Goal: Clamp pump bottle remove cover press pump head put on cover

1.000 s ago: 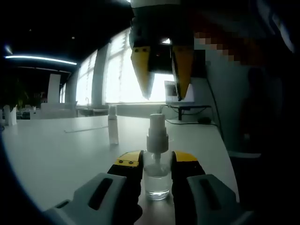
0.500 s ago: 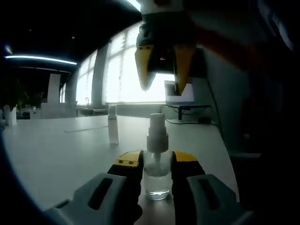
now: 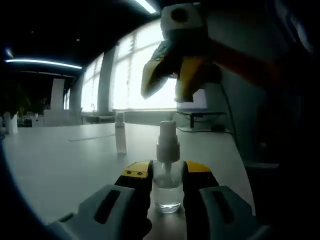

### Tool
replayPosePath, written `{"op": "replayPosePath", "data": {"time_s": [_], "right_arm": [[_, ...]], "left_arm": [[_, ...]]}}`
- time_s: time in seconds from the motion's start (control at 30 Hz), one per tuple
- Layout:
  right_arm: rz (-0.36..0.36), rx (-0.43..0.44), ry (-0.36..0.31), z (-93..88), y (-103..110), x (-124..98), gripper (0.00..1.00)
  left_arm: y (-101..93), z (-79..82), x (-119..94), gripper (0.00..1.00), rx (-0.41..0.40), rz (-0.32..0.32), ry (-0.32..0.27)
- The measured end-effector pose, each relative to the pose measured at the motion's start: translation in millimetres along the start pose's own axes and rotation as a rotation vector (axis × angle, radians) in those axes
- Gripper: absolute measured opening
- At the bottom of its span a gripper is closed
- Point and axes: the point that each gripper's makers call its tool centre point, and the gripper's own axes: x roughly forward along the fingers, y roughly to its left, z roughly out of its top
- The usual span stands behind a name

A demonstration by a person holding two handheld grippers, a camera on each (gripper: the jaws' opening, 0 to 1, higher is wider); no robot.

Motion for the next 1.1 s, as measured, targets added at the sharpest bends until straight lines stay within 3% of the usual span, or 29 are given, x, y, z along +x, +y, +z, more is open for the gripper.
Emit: {"op": "replayPosePath", "data": {"time_s": [0.13,0.27,0.3,0.47,0.67,0.83,0.93,1.1], "right_arm": [[-0.022,0.057,-0.068,4.3,-2,-4,0.14],[-0.091,0.129,-0.185,14.7,-5,-9,0.14],[-0.106,0.13,-0.189,14.0,-5,-8,0.14],[-0.203,0.165,-0.228,6.7,-9,-5,0.16],[-0.382,0.303,-0.414,3.3,-35,-26,0.16],[-0.458,0.414,-0.552,-6.7,-31,-39,0.16],[-0.514,0.423,-0.559,-18.5,-33,-41,0.17],[-0.597,0.493,-0.631,-30.4,-40,-51,0.17]], "left_arm": [[-0.3,0.0,0,0.15,0.001,0.0,0.0],[-0.1,-0.2,0,0.15,0.001,0.0,0.0],[0.1,-0.2,0,0.15,0.0,0.0,0.001],[0.7,-0.6,0,0.15,-0.001,-0.002,0.001],[-0.3,-0.3,0,0.15,0.0,0.0,0.003],[-1.4,0.0,0,0.15,-0.002,0.0,0.003],[-2.2,0.2,1,0.15,-0.004,-0.001,0.003],[-2.4,0.2,1,0.15,-0.003,-0.001,0.004]]}}
